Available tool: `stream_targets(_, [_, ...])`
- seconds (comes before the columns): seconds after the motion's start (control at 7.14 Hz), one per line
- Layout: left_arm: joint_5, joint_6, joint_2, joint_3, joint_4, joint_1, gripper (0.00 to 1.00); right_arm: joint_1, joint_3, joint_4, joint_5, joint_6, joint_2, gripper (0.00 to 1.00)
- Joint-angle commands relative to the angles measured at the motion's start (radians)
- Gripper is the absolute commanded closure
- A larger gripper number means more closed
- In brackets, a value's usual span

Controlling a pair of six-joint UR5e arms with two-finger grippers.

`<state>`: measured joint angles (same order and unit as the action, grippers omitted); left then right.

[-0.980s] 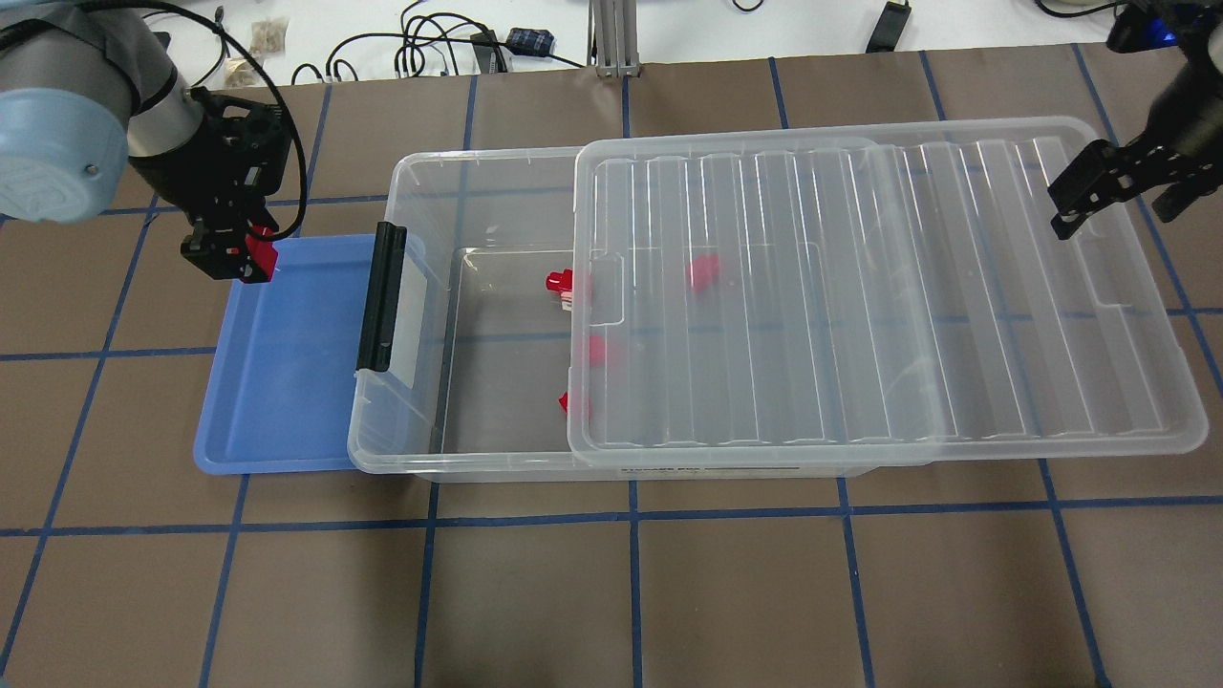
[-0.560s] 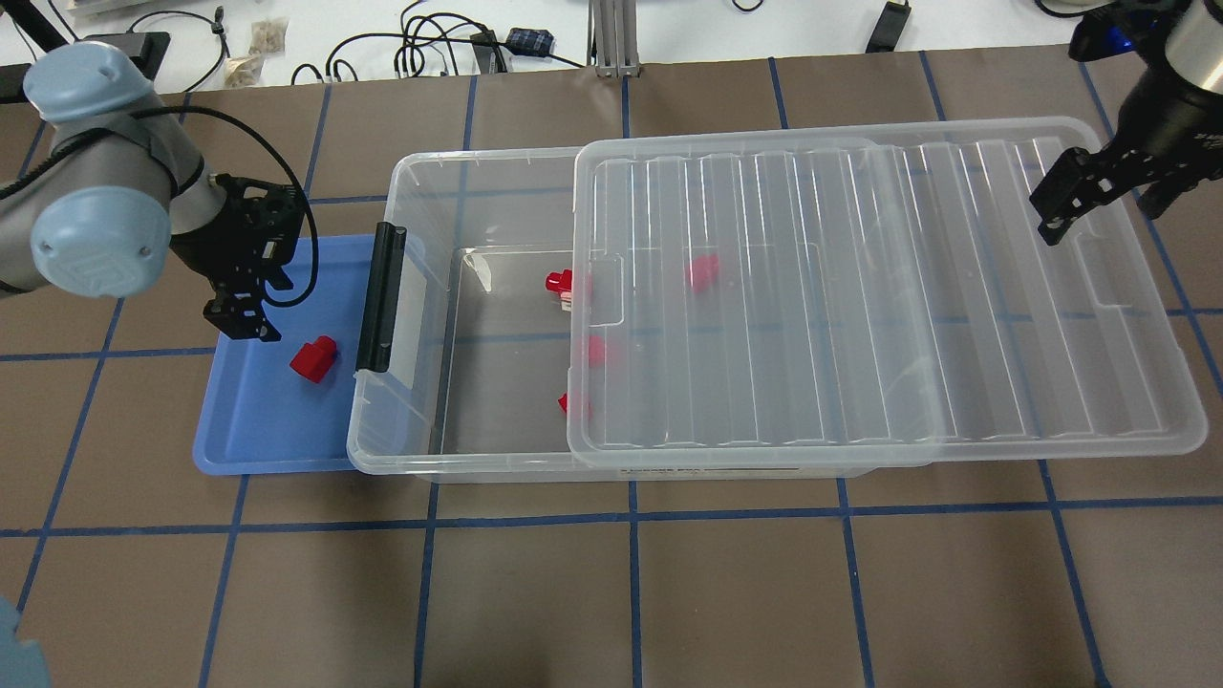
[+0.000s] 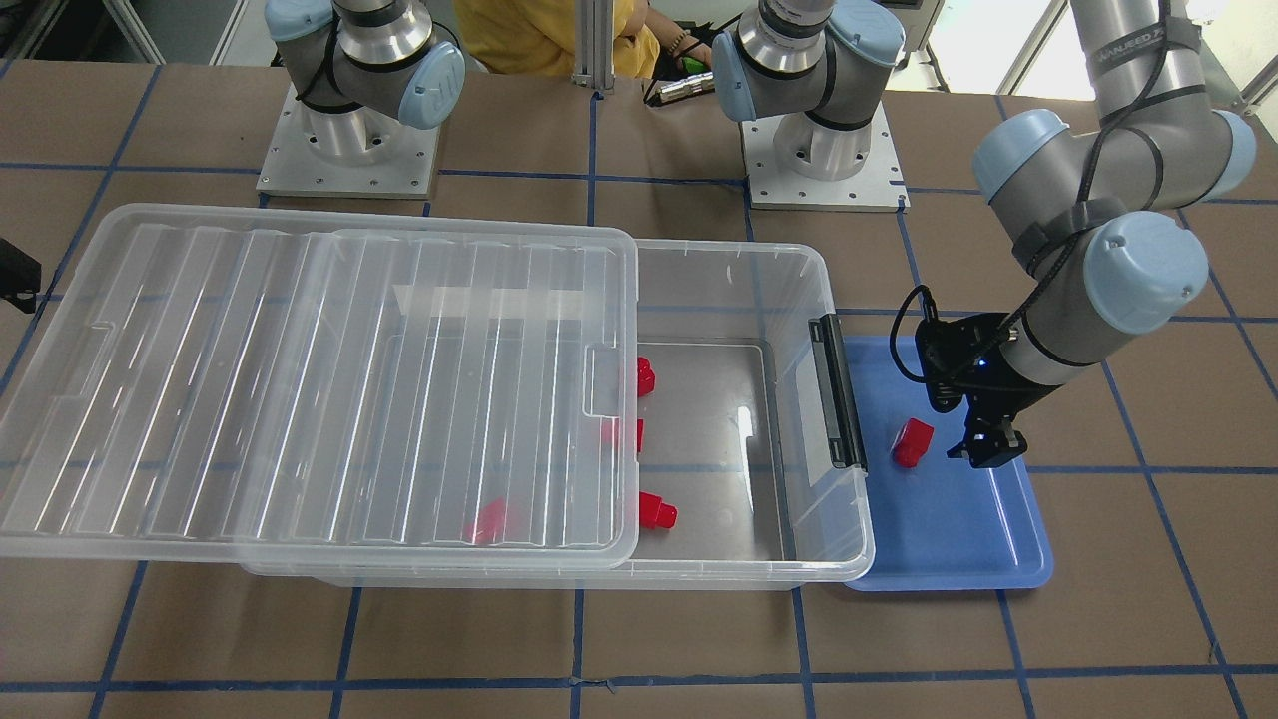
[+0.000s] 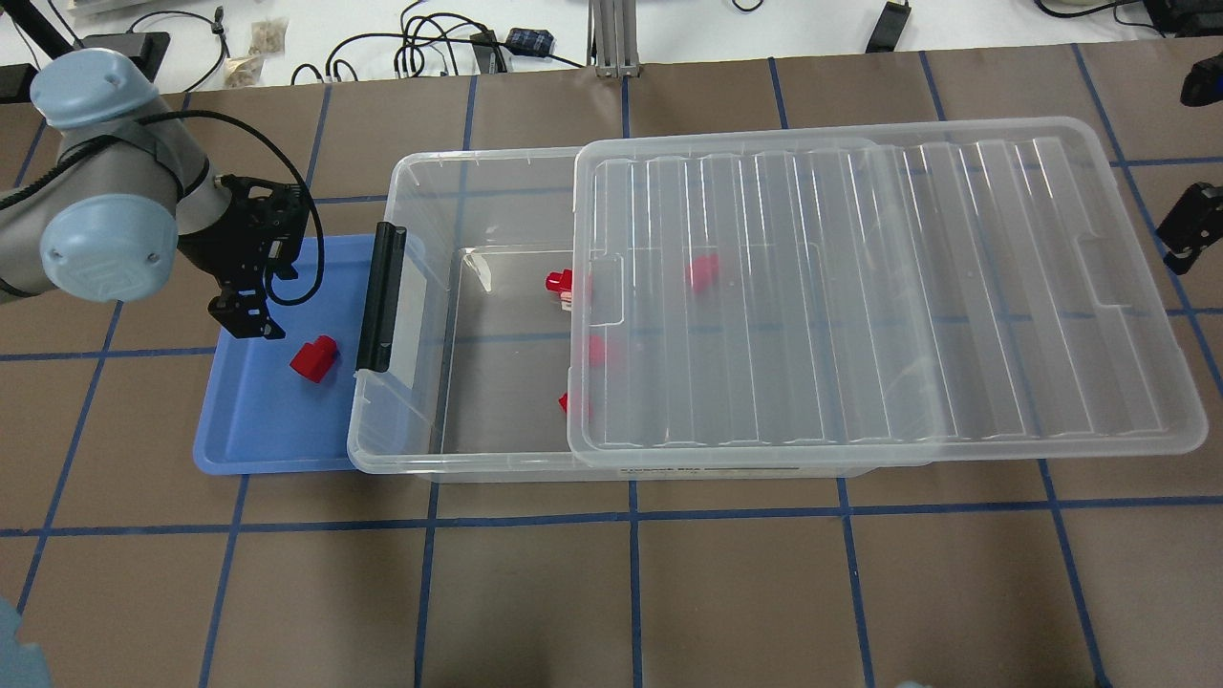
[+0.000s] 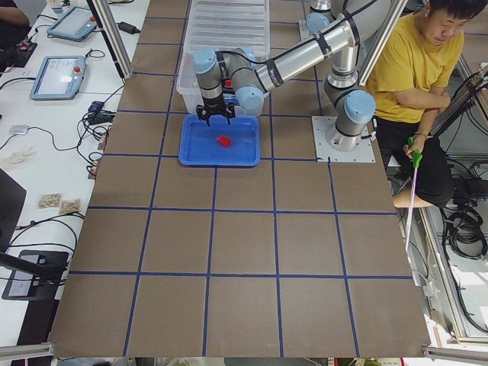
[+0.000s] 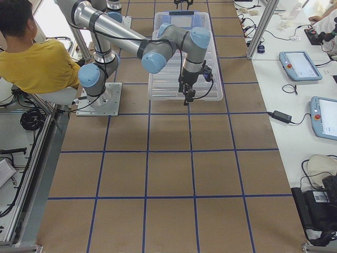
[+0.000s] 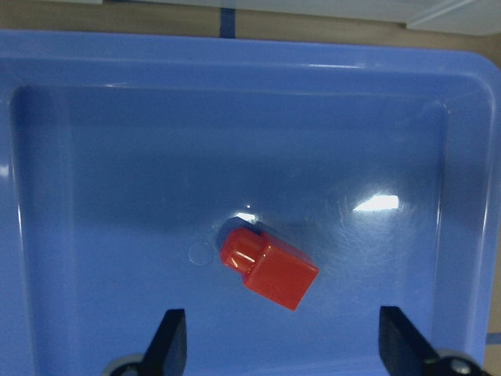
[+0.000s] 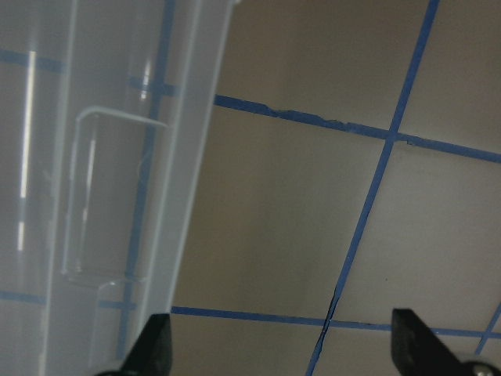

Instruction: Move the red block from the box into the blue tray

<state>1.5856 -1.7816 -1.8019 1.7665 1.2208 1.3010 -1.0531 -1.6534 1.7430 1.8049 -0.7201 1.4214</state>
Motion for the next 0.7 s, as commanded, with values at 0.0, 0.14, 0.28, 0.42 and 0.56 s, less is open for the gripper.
stream_targets(0.0, [-0.026,0.190,0.070,-0.164,0.231,0.024,0.12,0.030,-0.006,0.015,0.011,-0.030,-0.047,0.00])
stream_targets(0.14, [-0.059,0.373,0.102,-0.198,0.249,0.079,0.09,0.028,-0.011,0.013,0.008,-0.018,-0.058,0.00])
stream_targets(0.28, [-0.067,0.560,0.125,-0.220,0.249,0.165,0.09,0.028,-0.023,0.015,-0.005,-0.015,-0.064,0.00])
stream_targets(0.42, [-0.081,0.790,0.134,-0.240,0.246,0.235,0.08,0.028,-0.023,0.007,-0.006,0.011,-0.062,0.00])
stream_targets(0.56, [-0.125,1.087,0.148,-0.248,0.238,0.276,0.00,0.022,-0.025,0.003,-0.010,0.043,-0.055,0.00])
